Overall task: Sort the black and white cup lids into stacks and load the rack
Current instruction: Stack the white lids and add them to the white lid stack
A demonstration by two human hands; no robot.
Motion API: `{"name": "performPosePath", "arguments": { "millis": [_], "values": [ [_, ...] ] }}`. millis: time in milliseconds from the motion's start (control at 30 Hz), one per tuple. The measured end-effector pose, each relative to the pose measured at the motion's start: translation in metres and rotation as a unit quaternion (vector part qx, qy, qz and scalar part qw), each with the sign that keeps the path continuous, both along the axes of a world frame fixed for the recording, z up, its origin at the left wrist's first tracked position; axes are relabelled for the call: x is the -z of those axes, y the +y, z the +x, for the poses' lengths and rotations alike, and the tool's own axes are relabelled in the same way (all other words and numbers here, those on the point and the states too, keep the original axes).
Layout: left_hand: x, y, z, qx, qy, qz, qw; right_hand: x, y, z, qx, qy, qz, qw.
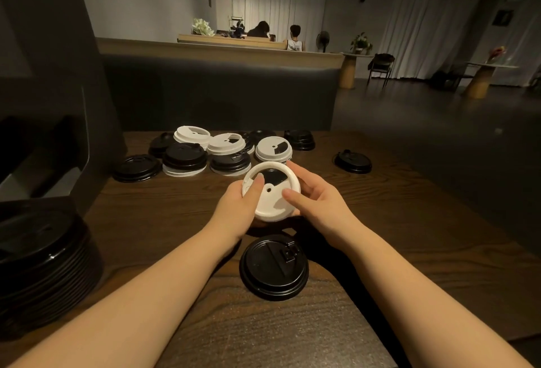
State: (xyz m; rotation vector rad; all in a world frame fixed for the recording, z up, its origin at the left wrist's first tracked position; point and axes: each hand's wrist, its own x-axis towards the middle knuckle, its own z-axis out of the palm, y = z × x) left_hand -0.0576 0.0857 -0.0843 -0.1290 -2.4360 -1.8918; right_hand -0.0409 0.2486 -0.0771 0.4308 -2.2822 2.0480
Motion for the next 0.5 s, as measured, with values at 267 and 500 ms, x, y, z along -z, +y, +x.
{"name": "performPosePath", "arguments": {
  "millis": [267, 500],
  "values": [
    [0.0, 0.003, 0.001, -0.025, -0.041, -0.031, 0.998, 0.002, -0.004, -0.001, -0.109, -0.09, -0.12, 0.983],
    [-0.007, 0.011, 0.009, -0.042, -0.085, 0.025, 0.995, 0.001, -0.011, -0.001, -0.119, -0.125, -0.219, 0.96]
  ]
}}
